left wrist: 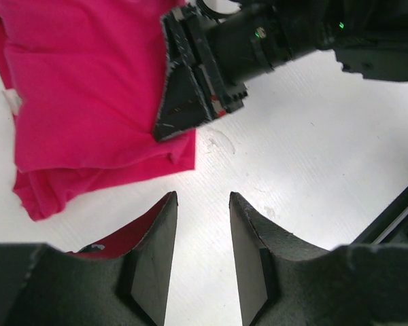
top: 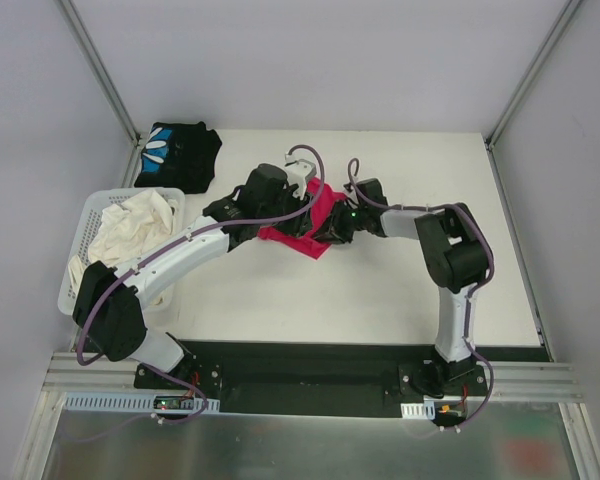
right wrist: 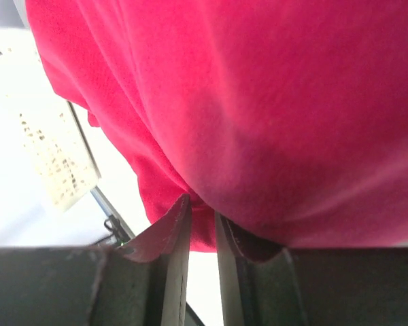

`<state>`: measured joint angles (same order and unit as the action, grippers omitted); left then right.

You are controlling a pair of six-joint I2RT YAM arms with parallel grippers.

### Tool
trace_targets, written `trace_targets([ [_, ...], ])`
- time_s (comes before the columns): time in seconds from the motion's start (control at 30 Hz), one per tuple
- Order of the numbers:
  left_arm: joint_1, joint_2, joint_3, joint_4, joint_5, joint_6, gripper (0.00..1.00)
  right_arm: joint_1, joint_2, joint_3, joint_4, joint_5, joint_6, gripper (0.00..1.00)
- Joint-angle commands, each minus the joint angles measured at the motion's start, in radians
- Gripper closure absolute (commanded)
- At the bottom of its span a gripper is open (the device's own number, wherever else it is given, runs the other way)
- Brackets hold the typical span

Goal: Fold and stack the t-shirts
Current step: Smooth out wrinkles on the folded tshirt

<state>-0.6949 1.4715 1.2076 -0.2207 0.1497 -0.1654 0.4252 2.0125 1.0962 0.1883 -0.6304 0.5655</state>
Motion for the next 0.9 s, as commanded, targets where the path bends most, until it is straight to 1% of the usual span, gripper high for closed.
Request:
trace_targets([
  [0.0, -0.009, -0.034, 0.015, 0.03, -0.012, 0.01, 0.64, 0.001, 0.084, 0.184, -0.157, 0.087, -0.087, 0.76],
  [0.07, -0.009, -0.04, 0.013, 0.029, -0.018, 0.009, 0.64, 0.0, 0.135, 0.304, -0.231, 0.086, -0.101, 0.76],
  [0.17, -0.011, -0.051, 0.009, 0.03, -0.019, 0.006, 0.64, 0.0, 0.202, 0.414, -0.312, 0.084, -0.124, 0.76],
  [0.2, -0.009, -0.057, 0.006, 0.03, -0.018, 0.004, 0.64, 0.001, 0.215, 0.479, -0.326, 0.087, -0.125, 0.76],
  [0.33, -0.009, -0.073, 0.001, 0.03, -0.024, 0.001, 0.63, 0.0, 0.288, 0.629, -0.397, 0.084, -0.142, 0.75],
  [0.53, -0.009, -0.102, -0.003, 0.03, -0.055, -0.003, 0.63, 0.001, 0.396, 0.781, -0.418, 0.041, -0.122, 0.74],
  [0.57, -0.009, -0.106, -0.005, 0.03, -0.056, -0.002, 0.63, 0.001, 0.408, 0.795, -0.411, 0.025, -0.115, 0.72],
  [0.67, -0.008, -0.12, -0.014, 0.03, -0.094, -0.003, 0.63, 0.007, 0.428, 0.836, -0.403, -0.009, -0.124, 0.71],
  [0.7, -0.009, -0.126, -0.019, 0.03, -0.142, -0.012, 0.63, 0.009, 0.433, 0.844, -0.405, -0.021, -0.127, 0.7],
  [0.77, -0.009, -0.129, -0.025, 0.032, -0.183, -0.023, 0.62, 0.006, 0.451, 0.887, -0.412, -0.038, -0.138, 0.67],
  [0.87, -0.009, -0.129, -0.023, 0.041, -0.173, -0.032, 0.6, -0.011, 0.486, 0.926, -0.421, -0.067, -0.154, 0.64],
])
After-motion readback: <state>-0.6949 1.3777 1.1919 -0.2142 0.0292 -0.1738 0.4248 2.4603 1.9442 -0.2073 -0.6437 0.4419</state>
